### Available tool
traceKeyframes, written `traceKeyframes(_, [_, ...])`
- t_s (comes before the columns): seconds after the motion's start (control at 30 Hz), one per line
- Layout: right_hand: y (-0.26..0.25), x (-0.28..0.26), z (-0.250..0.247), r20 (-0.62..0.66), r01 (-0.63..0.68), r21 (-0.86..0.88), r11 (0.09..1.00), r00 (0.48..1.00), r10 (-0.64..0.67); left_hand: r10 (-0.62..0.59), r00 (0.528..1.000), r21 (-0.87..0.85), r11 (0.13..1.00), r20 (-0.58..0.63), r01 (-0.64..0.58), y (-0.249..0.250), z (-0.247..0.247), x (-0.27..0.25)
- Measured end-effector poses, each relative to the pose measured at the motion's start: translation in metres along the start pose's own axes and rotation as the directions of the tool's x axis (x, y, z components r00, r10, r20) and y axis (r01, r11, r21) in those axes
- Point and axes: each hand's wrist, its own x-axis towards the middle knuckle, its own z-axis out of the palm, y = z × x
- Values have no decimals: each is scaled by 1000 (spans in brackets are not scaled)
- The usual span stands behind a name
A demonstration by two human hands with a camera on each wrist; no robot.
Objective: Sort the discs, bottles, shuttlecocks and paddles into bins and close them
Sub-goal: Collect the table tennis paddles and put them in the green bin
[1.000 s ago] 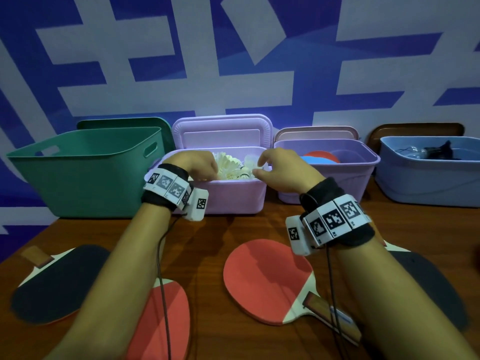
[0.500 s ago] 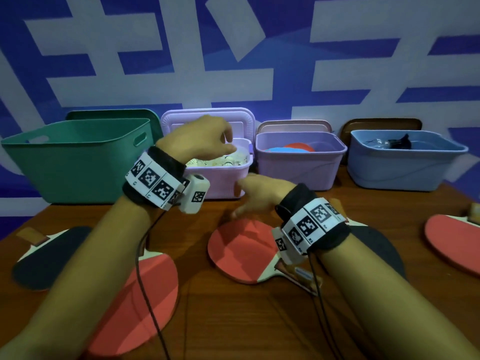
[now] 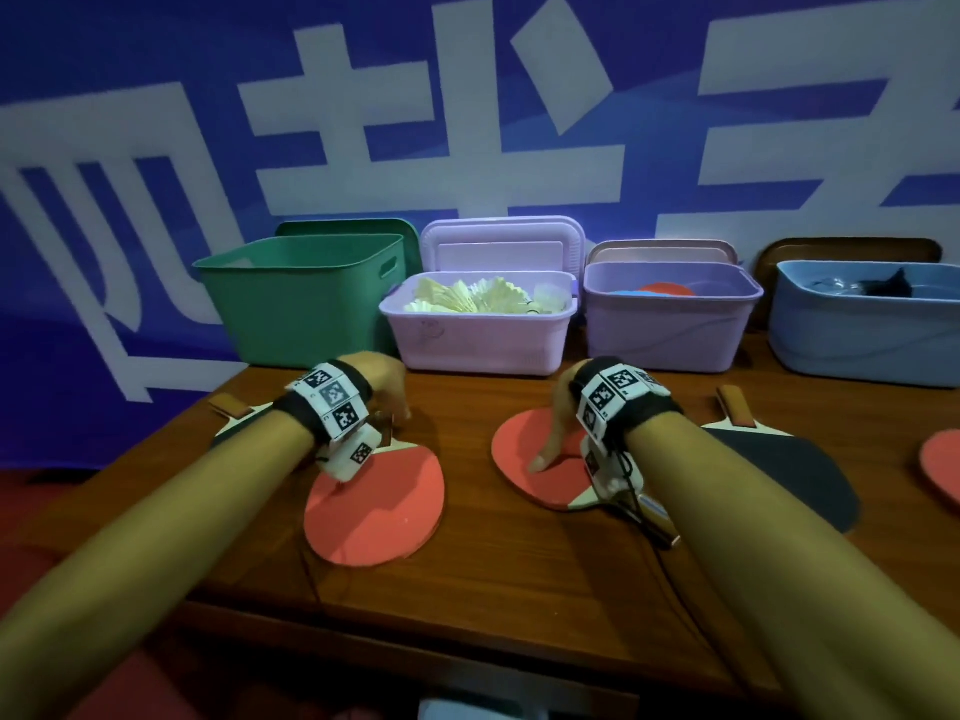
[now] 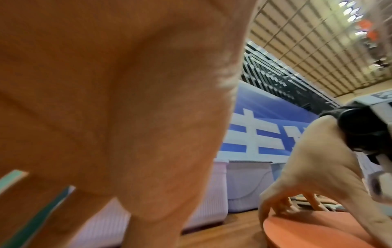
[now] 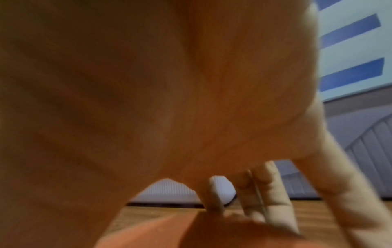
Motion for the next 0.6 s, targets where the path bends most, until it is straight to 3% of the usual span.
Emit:
traceKeyframes(0.07, [-5,-15,-5,33,25,-59,998,999,-23,40,994,-81,996,98,-32,-13,11,7])
traceKeyframes(0.17, [-17,-19,-13,-101,171,-173,970,977,-190,90,970,-287,958,226,-22,-26,19,16])
traceKeyframes(0.33, [-52,-47,-34,-318,395,-211,894,837,-445,155,957,-530,848,243,-3,-33,29,20])
traceKeyframes(0.47, [-82,-49,-40,-536,499,-182,847,672,-511,206,934,-622,783,292,22,-44,29,18])
traceKeyframes(0.6, [-111,-46,-52,-811,603,-37,797,448,-376,359,915,-799,596,181,-75,-68,14,5])
